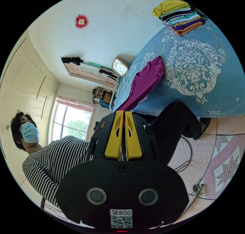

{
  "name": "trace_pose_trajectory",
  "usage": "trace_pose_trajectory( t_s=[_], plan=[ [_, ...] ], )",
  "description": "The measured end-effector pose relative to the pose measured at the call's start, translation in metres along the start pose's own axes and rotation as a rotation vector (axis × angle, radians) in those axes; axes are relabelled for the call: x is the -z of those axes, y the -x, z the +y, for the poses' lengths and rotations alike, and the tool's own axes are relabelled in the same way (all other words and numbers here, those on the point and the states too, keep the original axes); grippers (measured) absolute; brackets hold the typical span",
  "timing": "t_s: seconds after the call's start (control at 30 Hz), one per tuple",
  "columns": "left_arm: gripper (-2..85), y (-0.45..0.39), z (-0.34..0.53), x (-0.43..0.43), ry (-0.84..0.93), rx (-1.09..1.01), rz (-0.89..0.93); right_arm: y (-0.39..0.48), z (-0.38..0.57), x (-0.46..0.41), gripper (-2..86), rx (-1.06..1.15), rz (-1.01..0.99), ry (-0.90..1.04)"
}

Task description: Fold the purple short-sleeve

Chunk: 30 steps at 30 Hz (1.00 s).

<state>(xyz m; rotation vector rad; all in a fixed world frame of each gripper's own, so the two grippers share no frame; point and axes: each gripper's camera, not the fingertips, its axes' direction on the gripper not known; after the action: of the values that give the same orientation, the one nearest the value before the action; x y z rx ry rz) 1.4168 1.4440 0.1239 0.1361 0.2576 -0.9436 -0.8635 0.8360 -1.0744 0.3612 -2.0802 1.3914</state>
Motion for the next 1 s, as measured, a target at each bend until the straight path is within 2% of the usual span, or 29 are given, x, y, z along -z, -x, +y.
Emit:
trace_pose_trajectory(
  t_s=[0.5,1.0],
  plan=[
    [1.2,0.010,0.003,0.005,-0.024,0.009,0.052,-0.033,0.052,-0.029,0.6,-0.010,-0.024,-0.028],
    [1.2,0.016,-0.108,-0.024,-0.027,0.022,0.066,-0.100,0.010,-0.120,0.6,-0.047,-0.028,-0.054]
  ],
)
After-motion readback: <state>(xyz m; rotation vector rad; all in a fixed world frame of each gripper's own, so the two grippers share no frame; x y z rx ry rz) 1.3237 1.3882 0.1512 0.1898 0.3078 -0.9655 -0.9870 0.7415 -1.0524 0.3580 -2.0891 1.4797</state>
